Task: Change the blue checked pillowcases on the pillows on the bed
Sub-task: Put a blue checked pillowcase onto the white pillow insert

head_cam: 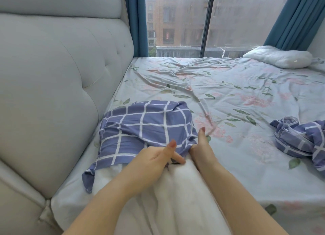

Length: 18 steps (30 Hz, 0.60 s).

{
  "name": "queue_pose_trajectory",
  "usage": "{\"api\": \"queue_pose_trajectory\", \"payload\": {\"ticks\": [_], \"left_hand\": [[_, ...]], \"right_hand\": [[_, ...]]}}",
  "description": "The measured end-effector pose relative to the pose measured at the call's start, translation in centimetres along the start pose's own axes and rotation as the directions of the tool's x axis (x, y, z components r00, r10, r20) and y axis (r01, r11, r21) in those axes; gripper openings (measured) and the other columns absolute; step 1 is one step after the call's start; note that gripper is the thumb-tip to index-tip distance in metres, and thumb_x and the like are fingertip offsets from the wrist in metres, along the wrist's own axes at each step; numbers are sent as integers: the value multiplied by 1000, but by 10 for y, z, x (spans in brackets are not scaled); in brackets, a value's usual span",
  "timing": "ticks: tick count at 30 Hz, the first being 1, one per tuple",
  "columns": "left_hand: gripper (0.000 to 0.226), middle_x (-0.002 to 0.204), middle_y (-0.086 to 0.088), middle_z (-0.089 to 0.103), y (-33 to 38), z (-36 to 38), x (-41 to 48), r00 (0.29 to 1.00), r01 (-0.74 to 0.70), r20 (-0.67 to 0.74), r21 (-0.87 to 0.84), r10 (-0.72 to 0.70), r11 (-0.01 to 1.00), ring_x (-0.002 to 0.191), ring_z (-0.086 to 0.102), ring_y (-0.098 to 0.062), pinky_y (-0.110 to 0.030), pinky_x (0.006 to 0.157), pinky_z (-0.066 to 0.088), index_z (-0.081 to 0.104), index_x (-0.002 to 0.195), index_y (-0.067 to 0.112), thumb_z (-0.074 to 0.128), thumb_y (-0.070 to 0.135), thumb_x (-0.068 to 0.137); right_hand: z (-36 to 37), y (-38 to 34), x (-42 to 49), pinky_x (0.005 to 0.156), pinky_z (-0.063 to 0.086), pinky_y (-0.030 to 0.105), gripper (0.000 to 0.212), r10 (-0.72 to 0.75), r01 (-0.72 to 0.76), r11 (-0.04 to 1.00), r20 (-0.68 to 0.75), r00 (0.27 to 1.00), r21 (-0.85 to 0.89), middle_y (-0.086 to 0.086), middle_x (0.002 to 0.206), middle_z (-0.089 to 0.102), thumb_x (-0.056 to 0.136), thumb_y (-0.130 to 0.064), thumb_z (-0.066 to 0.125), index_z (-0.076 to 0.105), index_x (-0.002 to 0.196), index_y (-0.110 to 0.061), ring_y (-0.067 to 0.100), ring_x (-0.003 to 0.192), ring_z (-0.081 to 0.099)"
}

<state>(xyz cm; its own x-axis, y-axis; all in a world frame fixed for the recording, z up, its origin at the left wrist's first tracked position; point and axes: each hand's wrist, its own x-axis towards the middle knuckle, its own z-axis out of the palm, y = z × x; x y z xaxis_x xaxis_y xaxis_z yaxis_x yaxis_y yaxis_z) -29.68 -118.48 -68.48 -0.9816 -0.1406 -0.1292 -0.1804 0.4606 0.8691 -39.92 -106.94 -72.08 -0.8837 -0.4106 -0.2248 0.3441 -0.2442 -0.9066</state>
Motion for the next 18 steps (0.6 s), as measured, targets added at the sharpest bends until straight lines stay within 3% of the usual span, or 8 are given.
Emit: {"api": "queue_pose_trajectory", "payload": {"ticks": [2, 4, 6, 9, 11, 13, 15, 18], "left_hand": [[69, 90, 14, 75, -4, -7, -20, 998, -52, -27, -140, 48, 989, 89, 67, 1, -20, 91, 45, 72, 59, 23, 29, 75, 77], [68, 86, 10, 76, -17, -20, -11, 978, -6, -205, -159, -27, 987, 87, 70, -7, -29, 88, 49, 59, 50, 16, 35, 70, 84], [58, 81, 4, 74, -34, -37, -4, 885, 92, -459, 18, -74, 996, 87, 69, -17, -34, 83, 50, 58, 61, 13, 43, 57, 96], [32, 105, -8, 64, -66, -64, 0, 709, 340, -689, 142, -154, 930, 107, 55, -36, -40, 91, 44, 56, 84, 20, 48, 48, 97], [32, 119, -11, 49, -77, -73, 4, 653, 502, -670, 33, -353, 864, 117, 46, -40, -41, 101, 37, 50, 96, 21, 44, 53, 97], [34, 118, -18, 48, -85, -72, 9, 651, 495, -597, -134, -468, 859, 104, 50, -35, -39, 92, 40, 43, 95, 18, 42, 52, 99], [35, 101, -15, 52, -85, -67, 10, 686, 392, -564, -246, -460, 887, 80, 49, -25, -36, 71, 35, 37, 91, 16, 38, 50, 101], [38, 92, -5, 54, -81, -62, 8, 723, 244, -597, -251, -348, 937, 79, 50, -19, -35, 71, 36, 41, 100, 15, 34, 52, 101]], "right_hand": [[-6, -14, -1, 69, 44, 1, 50, 13, -15, 999, -48, 999, -46, 6, 142, 44, 105, -25, 36, 31, 148, 0, 31, 130, 45], [-23, -19, 0, 70, 45, 2, 43, -44, 6, 981, -190, 981, -196, 9, 147, 41, 107, -21, 29, 38, 144, 0, 31, 120, 51], [-40, -16, -6, 89, 51, 31, 50, -158, 41, 906, -248, 956, -420, 11, 113, 71, 104, -38, 37, 78, 97, -12, 25, 93, 64], [-52, -10, -18, 82, 51, 31, 43, -372, 127, 741, -245, 895, -659, -1, 72, 72, 97, -33, 48, 73, 67, -15, 19, 82, 67], [-45, -13, -20, 72, 43, 15, 25, -427, 160, 670, -199, 882, -725, -6, 81, 67, 97, -28, 53, 67, 82, -16, 3, 82, 60], [-36, -14, -18, 72, 39, 19, 17, -366, 170, 674, -125, 922, -719, -9, 95, 65, 97, -31, 54, 65, 98, -18, 3, 88, 59], [-33, -4, -9, 74, 39, 22, 22, -252, 126, 718, -87, 964, -684, -8, 101, 64, 99, -37, 50, 63, 102, -20, 7, 92, 58], [-26, -7, -1, 83, 42, 26, 34, -207, 110, 823, -115, 971, -557, -7, 97, 60, 104, -41, 36, 63, 101, -21, 11, 94, 55]]}}
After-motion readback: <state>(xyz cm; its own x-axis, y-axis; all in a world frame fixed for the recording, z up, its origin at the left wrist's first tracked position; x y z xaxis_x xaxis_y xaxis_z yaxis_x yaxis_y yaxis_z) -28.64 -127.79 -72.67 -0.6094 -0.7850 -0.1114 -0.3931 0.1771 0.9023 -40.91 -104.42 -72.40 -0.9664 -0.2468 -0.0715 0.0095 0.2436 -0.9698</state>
